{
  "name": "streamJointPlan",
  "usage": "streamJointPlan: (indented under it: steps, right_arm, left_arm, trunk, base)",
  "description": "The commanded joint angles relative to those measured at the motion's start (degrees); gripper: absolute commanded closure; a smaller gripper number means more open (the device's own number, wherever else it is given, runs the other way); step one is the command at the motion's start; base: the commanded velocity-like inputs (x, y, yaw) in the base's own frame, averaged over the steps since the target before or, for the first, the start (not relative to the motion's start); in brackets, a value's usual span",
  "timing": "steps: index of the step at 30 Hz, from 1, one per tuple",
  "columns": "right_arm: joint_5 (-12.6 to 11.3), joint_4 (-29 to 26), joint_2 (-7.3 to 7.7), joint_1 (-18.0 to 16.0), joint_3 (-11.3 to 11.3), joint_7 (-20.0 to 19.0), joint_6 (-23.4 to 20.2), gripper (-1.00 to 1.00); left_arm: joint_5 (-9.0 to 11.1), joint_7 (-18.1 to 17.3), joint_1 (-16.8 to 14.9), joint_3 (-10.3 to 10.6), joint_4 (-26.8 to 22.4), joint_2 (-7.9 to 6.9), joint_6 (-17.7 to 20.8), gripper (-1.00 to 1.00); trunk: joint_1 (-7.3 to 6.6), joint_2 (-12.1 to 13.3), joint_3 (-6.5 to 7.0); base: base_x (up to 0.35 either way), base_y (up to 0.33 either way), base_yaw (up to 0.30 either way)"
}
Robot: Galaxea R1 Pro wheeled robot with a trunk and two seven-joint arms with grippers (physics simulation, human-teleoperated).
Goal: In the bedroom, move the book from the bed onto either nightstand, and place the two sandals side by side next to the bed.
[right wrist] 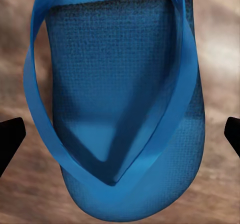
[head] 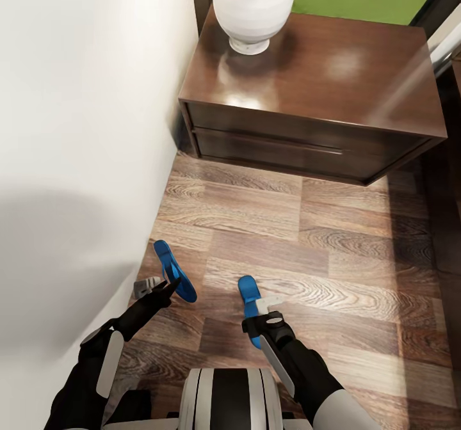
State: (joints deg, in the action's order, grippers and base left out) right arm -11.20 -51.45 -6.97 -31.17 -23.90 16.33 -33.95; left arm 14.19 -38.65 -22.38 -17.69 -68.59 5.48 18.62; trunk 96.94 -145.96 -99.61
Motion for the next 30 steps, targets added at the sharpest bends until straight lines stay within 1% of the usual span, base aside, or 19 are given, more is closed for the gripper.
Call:
streamJointPlan:
  steps: [1, 13, 14, 30]
  right_arm:
    - [-0.6, -0.1, 0.03, 0.0, -0.2, 0.5, -0.2, -1.0]
    - [-0.5, -0.1, 0.03, 0.0, -0.2, 0.5, -0.2, -1.0]
    - [-0.5, -0.1, 0.03, 0.0, -0.2, 0.5, -0.2, 1.0]
    - [-0.7, -0.1, 0.03, 0.0, -0.2, 0.5, -0.2, 1.0]
  left_arm:
    - [0.4, -0.2, 0.0, -0.2, 0.0, 0.05, 0.5, 1.0]
    - [0.4, -0.3, 0.0, -0.2, 0.0, 0.05, 0.5, 1.0]
    - [0.4, -0.2, 0.0, -0.2, 0.0, 0.05, 0.5, 1.0]
    - [0.4, -0.3, 0.0, -0.2, 0.0, 0.05, 0.5, 1.0]
  trunk:
    - [-0.01, 0.0, -0.03]
    - [-0.01, 0.0, -0.03]
    - [-0.01, 0.0, -0.03]
    - [-0.01, 0.0, -0.03]
  base:
    - [0.0, 0.0, 0.0]
    - [0.0, 0.0, 0.0]
    - [0.0, 0.0, 0.0]
    - [0.0, 0.0, 0.0]
